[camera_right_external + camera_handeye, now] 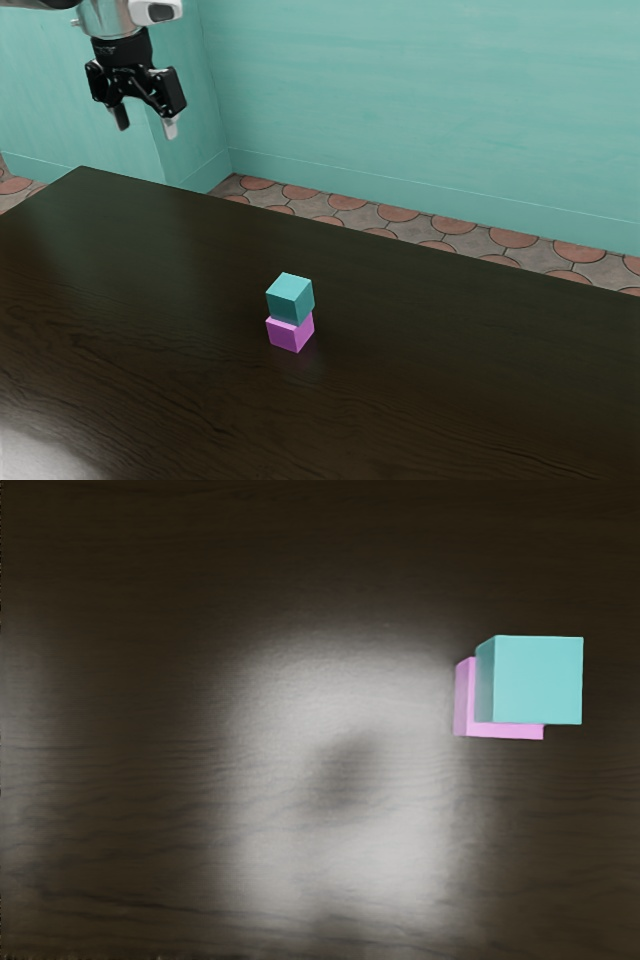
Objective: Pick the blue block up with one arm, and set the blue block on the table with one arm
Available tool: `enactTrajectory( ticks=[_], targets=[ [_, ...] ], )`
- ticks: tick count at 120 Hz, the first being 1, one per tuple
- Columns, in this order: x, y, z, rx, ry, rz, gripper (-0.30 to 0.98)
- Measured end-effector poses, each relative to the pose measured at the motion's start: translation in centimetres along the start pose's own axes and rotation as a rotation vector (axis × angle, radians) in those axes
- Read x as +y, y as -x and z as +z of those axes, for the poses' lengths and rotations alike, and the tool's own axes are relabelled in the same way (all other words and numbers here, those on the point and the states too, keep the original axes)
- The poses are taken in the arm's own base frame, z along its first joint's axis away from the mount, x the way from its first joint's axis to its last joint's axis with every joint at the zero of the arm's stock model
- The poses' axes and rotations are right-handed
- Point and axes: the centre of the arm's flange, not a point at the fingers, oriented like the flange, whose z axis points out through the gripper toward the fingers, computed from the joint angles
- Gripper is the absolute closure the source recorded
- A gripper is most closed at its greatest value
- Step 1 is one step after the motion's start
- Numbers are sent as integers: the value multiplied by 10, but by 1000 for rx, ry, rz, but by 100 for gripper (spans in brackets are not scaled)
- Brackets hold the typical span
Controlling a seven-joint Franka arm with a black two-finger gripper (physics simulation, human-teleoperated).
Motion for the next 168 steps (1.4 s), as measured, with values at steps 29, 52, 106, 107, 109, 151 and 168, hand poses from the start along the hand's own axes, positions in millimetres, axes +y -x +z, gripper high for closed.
enactTrajectory(
  ticks=[29, 52, 106, 107, 109, 151, 168],
  targets=[
    [-5, 10, -72, 129, -2, -6, 0],
    [44, -19, -60, 101, 8, 87, 0],
    [81, -80, 104, -55, 40, 140, 0],
    [83, -80, 110, -59, 40, 144, 0],
    [87, -81, 123, -66, 41, 149, 0],
    [138, -85, 248, -61, 53, 218, 0],
    [146, -84, 281, -75, 56, 227, 0]
  ],
)
